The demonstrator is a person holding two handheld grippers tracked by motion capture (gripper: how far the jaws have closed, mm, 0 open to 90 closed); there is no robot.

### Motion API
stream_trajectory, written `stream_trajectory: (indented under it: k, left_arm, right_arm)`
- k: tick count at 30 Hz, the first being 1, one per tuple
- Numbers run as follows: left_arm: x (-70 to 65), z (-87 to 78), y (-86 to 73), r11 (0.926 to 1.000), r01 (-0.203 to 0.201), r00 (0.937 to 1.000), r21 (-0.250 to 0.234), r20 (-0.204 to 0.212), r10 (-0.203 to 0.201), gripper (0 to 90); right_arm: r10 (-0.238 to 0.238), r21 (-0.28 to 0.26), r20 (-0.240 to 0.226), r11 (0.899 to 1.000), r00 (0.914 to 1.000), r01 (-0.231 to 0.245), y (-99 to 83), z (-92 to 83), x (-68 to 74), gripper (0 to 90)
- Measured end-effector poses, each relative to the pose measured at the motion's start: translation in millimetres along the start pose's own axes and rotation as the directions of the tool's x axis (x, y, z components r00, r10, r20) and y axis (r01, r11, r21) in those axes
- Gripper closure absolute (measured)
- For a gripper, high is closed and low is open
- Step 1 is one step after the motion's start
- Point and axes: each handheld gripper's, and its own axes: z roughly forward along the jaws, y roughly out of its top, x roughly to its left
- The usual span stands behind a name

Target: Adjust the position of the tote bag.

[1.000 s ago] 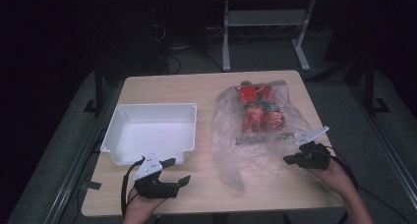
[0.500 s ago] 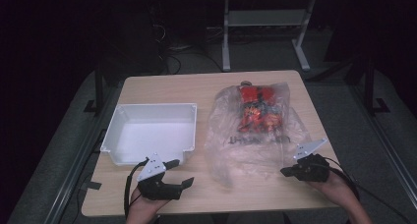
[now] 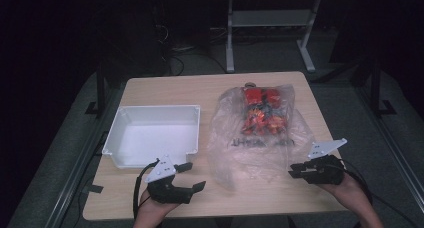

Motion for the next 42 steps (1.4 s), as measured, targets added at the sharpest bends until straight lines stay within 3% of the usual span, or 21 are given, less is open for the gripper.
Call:
stream_trajectory:
  k: [3, 4, 5, 6, 9, 10, 11, 13, 15, 16, 17, 18, 20, 21, 23, 24, 26, 29, 31, 36, 42]
  left_arm:
    - [-6.0, 13.0, 9.6, 0.9992, -0.038, 0.9989, 0.016, 0.028, 0.037, 28.8]
    - [-8.8, 25.4, 17.1, 0.9976, -0.062, 0.9973, 0.032, 0.041, 0.061, 29.3]
    - [-8.8, 25.4, 17.1, 0.9976, -0.062, 0.9973, 0.032, 0.041, 0.061, 29.6]
    - [-9.0, 32.1, 21.3, 0.9962, -0.077, 0.9961, 0.041, 0.047, 0.075, 30.5]
    - [-5.9, 61.0, 34.9, 0.9889, -0.123, 0.9921, 0.083, 0.037, 0.120, 34.2]
    - [-5.9, 61.0, 34.9, 0.9889, -0.123, 0.9921, 0.083, 0.037, 0.120, 35.1]
    - [-3.7, 75.5, 38.3, 0.9883, -0.119, 0.9925, 0.096, 0.041, 0.115, 36.0]
    - [-2.7, 82.4, 39.6, 0.9885, -0.116, 0.9929, 0.097, 0.037, 0.113, 38.2]
    - [-0.3, 96.4, 42.2, 0.9865, -0.117, 0.9931, 0.114, 0.019, 0.116, 38.9]
    - [-0.2, 103.9, 43.1, 0.9858, -0.111, 0.9936, 0.126, -0.003, 0.113, 38.9]
    - [0.5, 112.9, 44.3, 0.9798, -0.127, 0.9899, 0.155, -0.042, 0.135, 38.3]
    - [3.0, 124.7, 45.6, 0.9715, -0.140, 0.9853, 0.192, -0.070, 0.156, 37.9]
    - [5.1, 130.7, 45.7, 0.9707, -0.130, 0.9866, 0.202, -0.070, 0.147, 37.7]
    - [9.8, 140.8, 45.1, 0.9664, -0.123, 0.9865, 0.226, -0.078, 0.144, 37.8]
    - [12.3, 145.2, 44.6, 0.9633, -0.121, 0.9861, 0.239, -0.082, 0.145, 38.3]
    - [17.3, 152.5, 43.2, 0.9582, -0.105, 0.9881, 0.266, -0.082, 0.131, 38.9]
    - [18.7, 155.1, 42.2, 0.9573, -0.098, 0.9883, 0.272, -0.086, 0.126, 40.0]
    - [22.4, 165.4, 37.6, 0.9448, -0.091, 0.9842, 0.315, -0.116, 0.133, 43.5]
    - [25.0, 171.6, 35.1, 0.9382, -0.078, 0.9849, 0.337, -0.120, 0.125, 47.3]
    - [27.2, 177.3, 32.9, 0.9347, -0.063, 0.9839, 0.350, -0.135, 0.117, 54.1]
    - [25.8, 179.1, 32.1, 0.9342, -0.081, 0.9840, 0.348, -0.122, 0.130, 70.7]
  right_arm:
    - [0.009, -0.024, 0.027, 1.000, 0.9996, -0.009, 2.7, -8.8, -5.5, 63.2]
    - [0.022, -0.038, 0.043, 0.999, 0.9988, -0.020, 6.5, -9.1, -10.9, 56.7]
    - [0.022, -0.038, 0.043, 0.999, 0.9988, -0.020, 6.5, -9.1, -10.9, 56.7]
    - [0.014, -0.037, 0.055, 0.999, 0.9984, -0.012, 11.3, -5.3, -15.4, 50.2]
    - [0.001, -0.024, 0.061, 1.000, 0.9981, 0.000, 19.5, 1.3, -21.1, 46.7]
    - [0.000, -0.016, 0.066, 1.000, 0.9978, 0.001, 22.2, 3.4, -23.3, 45.8]
    - [0.000, -0.005, 0.058, 1.000, 0.9983, 0.000, 24.7, 5.3, -26.3, 44.7]
    - [0.001, -0.001, 0.048, 1.000, 0.9988, -0.001, 26.6, 7.3, -28.8, 43.2]
    - [0.026, 0.009, 0.035, 1.000, 0.9991, -0.027, 29.2, 16.5, -37.3, 39.0]
    - [0.026, 0.009, 0.035, 1.000, 0.9991, -0.027, 29.2, 16.5, -37.3, 39.0]
    - [0.045, 0.017, 0.034, 0.999, 0.9984, -0.046, 29.4, 20.6, -38.8, 38.7]
    - [0.036, 0.037, 0.053, 0.999, 0.9979, -0.038, 27.9, 29.7, -40.0, 41.3]
    - [0.029, 0.046, 0.072, 0.998, 0.9970, -0.032, 27.0, 33.4, -39.6, 42.5]
    - [0.038, 0.062, 0.078, 0.997, 0.9962, -0.043, 25.8, 39.5, -39.2, 44.6]
    - [0.021, 0.076, 0.091, 0.997, 0.9957, -0.028, 23.7, 43.2, -39.9, 48.8]
    - [0.031, 0.074, 0.088, 0.997, 0.9957, -0.037, 22.7, 44.0, -40.6, 49.3]
    - [0.036, 0.077, 0.091, 0.996, 0.9952, -0.043, 21.8, 44.8, -42.2, 49.6]
    - [0.055, 0.073, 0.103, 0.995, 0.9931, -0.063, 18.9, 45.2, -45.3, 55.6]
    - [0.074, 0.065, 0.095, 0.995, 0.9927, -0.081, 15.9, 48.1, -48.1, 59.2]
    - [0.094, 0.071, 0.092, 0.992, 0.9913, -0.100, 13.3, 52.9, -49.5, 66.5]
    - [0.071, 0.084, 0.098, 0.993, 0.9927, -0.079, 12.6, 54.4, -48.1, 80.9]
